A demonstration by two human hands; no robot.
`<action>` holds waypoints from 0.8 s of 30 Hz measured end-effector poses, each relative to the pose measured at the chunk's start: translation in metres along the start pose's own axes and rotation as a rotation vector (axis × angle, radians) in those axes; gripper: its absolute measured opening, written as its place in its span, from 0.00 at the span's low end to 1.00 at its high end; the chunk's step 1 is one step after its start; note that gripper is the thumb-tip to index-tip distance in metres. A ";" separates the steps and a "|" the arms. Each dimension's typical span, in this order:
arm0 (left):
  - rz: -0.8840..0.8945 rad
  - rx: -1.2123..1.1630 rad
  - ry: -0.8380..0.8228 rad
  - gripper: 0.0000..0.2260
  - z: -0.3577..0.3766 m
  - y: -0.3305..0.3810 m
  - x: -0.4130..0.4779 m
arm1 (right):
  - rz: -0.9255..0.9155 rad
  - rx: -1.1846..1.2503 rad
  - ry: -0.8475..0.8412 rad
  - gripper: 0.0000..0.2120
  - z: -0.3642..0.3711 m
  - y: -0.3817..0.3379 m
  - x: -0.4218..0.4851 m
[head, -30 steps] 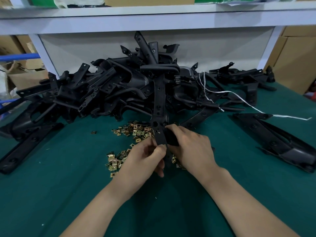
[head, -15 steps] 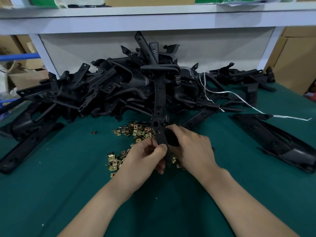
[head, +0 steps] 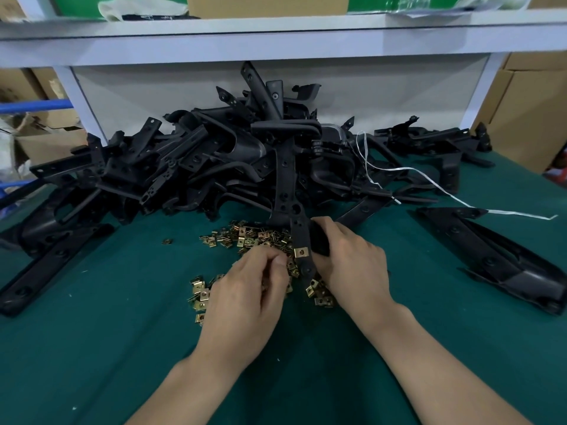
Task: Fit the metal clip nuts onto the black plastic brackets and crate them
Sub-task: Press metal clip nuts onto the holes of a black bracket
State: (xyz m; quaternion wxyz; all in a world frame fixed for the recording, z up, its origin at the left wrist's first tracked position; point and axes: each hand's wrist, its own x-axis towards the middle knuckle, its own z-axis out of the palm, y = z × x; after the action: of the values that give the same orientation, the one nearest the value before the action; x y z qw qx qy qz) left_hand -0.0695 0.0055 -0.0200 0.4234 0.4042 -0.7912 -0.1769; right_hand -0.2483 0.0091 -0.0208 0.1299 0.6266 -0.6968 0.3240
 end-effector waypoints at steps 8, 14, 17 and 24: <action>0.028 0.008 -0.008 0.08 0.006 0.004 -0.002 | -0.012 -0.042 -0.017 0.20 0.001 -0.001 0.000; 0.025 0.009 -0.028 0.07 0.007 0.002 -0.002 | 0.000 -0.050 -0.033 0.19 0.001 0.000 -0.001; 0.035 0.037 -0.017 0.07 0.006 0.002 -0.001 | 0.008 -0.055 -0.061 0.18 0.001 0.000 -0.002; 0.069 0.435 -0.162 0.20 0.000 -0.008 0.005 | 0.040 -0.048 -0.090 0.20 0.000 0.002 0.000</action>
State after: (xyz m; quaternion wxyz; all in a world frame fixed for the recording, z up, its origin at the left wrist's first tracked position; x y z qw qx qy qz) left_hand -0.0668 -0.0037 -0.0220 0.2672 0.4432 -0.8554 -0.0193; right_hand -0.2504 0.0095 -0.0211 0.1066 0.6234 -0.7217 0.2813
